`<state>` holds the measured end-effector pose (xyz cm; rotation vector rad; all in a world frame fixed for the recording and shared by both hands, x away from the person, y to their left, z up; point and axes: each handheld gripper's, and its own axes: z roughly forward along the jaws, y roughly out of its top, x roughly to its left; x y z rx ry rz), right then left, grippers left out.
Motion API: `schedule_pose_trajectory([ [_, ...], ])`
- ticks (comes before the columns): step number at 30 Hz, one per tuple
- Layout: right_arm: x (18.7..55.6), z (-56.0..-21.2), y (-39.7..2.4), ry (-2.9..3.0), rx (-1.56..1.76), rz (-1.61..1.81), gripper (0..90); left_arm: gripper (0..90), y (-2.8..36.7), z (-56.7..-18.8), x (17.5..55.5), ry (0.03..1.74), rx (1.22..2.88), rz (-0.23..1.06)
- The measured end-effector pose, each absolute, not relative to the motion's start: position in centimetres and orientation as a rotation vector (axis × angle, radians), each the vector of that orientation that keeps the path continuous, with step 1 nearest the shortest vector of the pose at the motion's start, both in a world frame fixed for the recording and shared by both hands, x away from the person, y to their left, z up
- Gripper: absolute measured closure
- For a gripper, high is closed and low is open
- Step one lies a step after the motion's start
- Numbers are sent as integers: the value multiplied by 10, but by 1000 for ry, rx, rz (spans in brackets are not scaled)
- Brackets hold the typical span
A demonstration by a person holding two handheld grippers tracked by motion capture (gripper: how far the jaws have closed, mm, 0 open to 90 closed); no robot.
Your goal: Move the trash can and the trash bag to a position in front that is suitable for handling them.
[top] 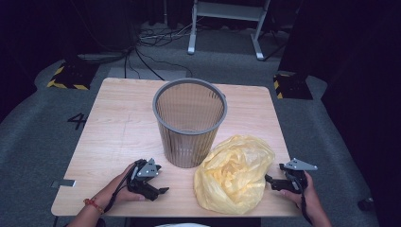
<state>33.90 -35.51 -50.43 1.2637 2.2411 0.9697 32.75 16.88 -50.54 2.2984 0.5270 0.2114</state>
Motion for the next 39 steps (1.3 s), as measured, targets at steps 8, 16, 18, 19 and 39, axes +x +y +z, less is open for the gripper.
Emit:
schedule_pose_trajectory([
  [8,339,-504,-355,2246,1260,970,140,150,169,-505,327,527,2298,211],
  [16,338,-495,-356,2279,1216,878,170,150,169,-505,327,529,2298,212],
  [18,336,-489,-357,2265,1216,890,174,150,169,-505,327,527,2298,212],
  [19,335,-486,-358,2251,1216,898,177,150,169,-505,327,527,2298,212],
  [39,314,-439,-354,2129,1132,1045,207,150,169,-505,327,528,2298,212],
])
